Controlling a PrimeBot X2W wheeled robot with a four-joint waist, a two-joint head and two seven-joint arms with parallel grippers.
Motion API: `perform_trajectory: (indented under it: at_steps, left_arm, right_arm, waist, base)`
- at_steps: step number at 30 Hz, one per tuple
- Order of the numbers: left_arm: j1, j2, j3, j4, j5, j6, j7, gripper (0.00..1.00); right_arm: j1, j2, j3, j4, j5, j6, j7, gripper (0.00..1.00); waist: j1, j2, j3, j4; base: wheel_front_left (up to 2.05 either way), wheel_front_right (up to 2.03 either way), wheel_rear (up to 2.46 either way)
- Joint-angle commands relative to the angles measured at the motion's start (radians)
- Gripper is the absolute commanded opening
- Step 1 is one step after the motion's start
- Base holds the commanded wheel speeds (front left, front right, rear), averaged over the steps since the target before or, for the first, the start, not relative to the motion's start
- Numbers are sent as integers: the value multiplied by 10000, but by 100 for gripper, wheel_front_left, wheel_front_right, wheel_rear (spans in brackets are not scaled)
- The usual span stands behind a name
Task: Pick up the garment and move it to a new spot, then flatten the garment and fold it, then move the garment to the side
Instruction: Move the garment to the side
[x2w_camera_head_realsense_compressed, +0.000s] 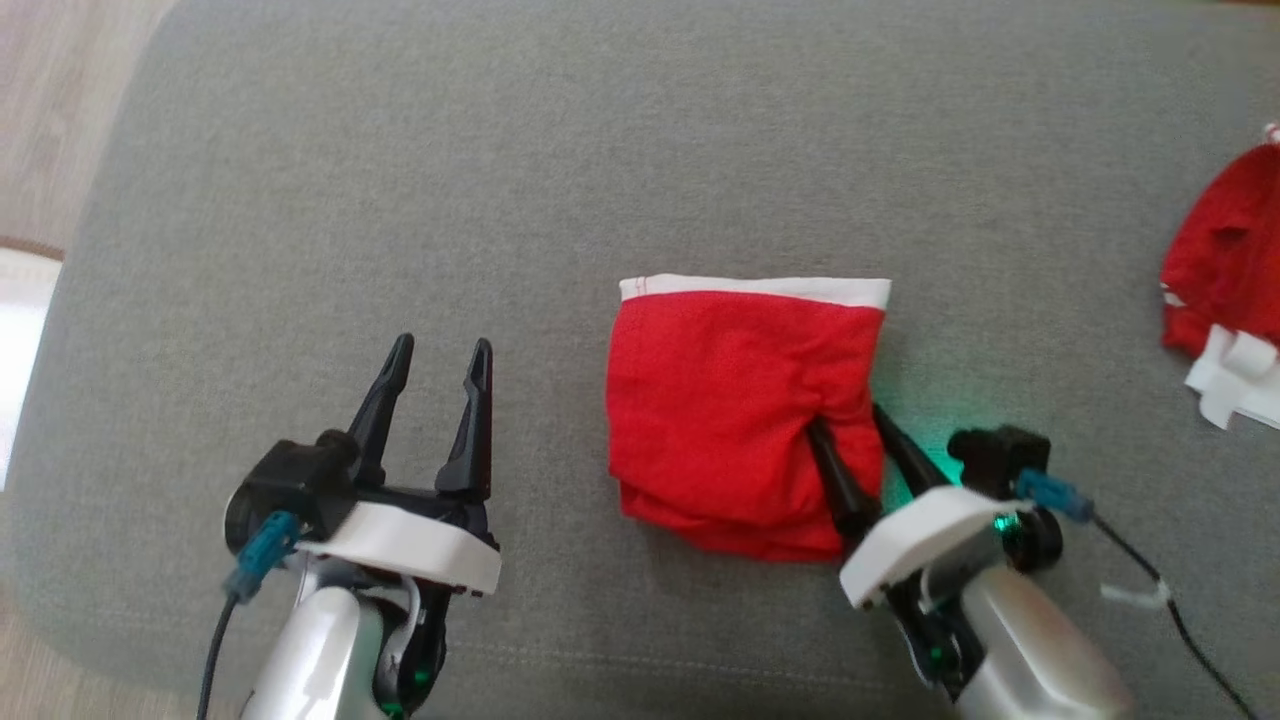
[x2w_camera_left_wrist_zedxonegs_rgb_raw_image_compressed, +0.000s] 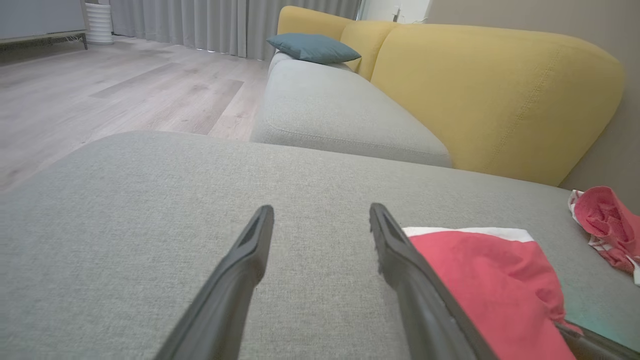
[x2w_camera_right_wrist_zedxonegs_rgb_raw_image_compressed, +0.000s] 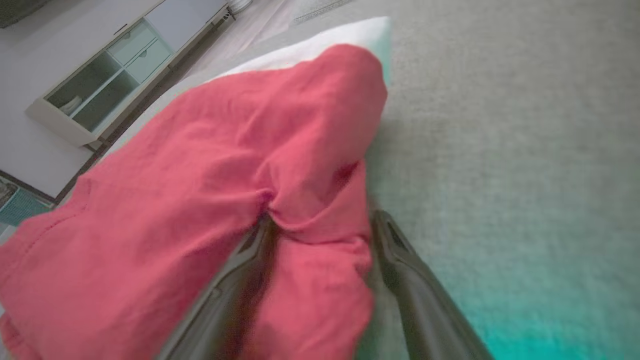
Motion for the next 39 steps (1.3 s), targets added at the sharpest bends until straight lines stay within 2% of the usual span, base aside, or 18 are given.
perform_trajectory:
  at_steps: [1,3,4,5,6,14,19,22,25,30,34,39]
  left_arm:
    - [-456,68,295,-256,26,-48,-53,100]
    - [-500,68,317,-256,37,-66,-53,100]
    - [-511,68,328,-258,42,-70,-53,100]
    - [-513,68,342,-263,47,-70,-53,100]
    - [-509,68,362,-268,56,-63,-53,100]
    - [-409,68,522,-277,228,-95,-53,100]
    - [-337,68,719,-316,442,-184,-53,100]
    - [-311,68,840,-344,546,-250,-53,100]
    - [-302,68,875,-388,612,-306,-53,100]
    - [-458,68,873,-444,736,-396,-53,100]
    - [-646,68,791,-449,841,-483,-53,100]
    - [-923,68,812,-444,1091,-611,-53,100]
  right_arm:
    - [-423,47,446,182,22,67,62,100]
    - [-635,47,644,506,38,67,69,100]
    - [-744,47,728,670,-36,67,58,82]
    - [-855,47,798,823,-155,67,17,17]
    - [-964,47,860,951,-298,67,-61,0]
    - [-1575,47,656,1463,-1206,67,-887,0]
    - [-1988,17,32,1483,-2632,67,-1234,0]
    - [-2210,-251,-383,1243,-3367,67,-1307,0]
    - [-2415,-692,-683,927,-3717,67,-1265,0]
    - [-2910,-1802,-866,388,-3979,67,-847,0]
    - [-3323,-2819,-874,143,-4042,67,-451,0]
    - [-3961,-3802,-1527,282,-4201,67,-107,0]
  waist:
    - [0,-1,170,179]
    - [0,-1,219,225]
    - [0,-1,234,233]
    - [0,-1,241,229]
    - [0,-1,239,211]
    - [0,-1,63,-351]
    - [0,-1,-90,-1071]
    - [0,-1,-147,-1560]
    - [0,-1,-126,-2067]
    - [0,-1,168,-2730]
    - [0,-1,546,-3049]
    - [0,-1,1159,-3211]
  base:
    - [0,0,0]
    - [0,0,0]
    - [0,0,0]
    - [0,0,0]
    - [0,0,0]
    - [0,0,0]
    - [0,0,0]
    - [0,0,0]
    - [0,0,0]
    - [0,0,0]
    - [0,0,0]
    - [0,0,0]
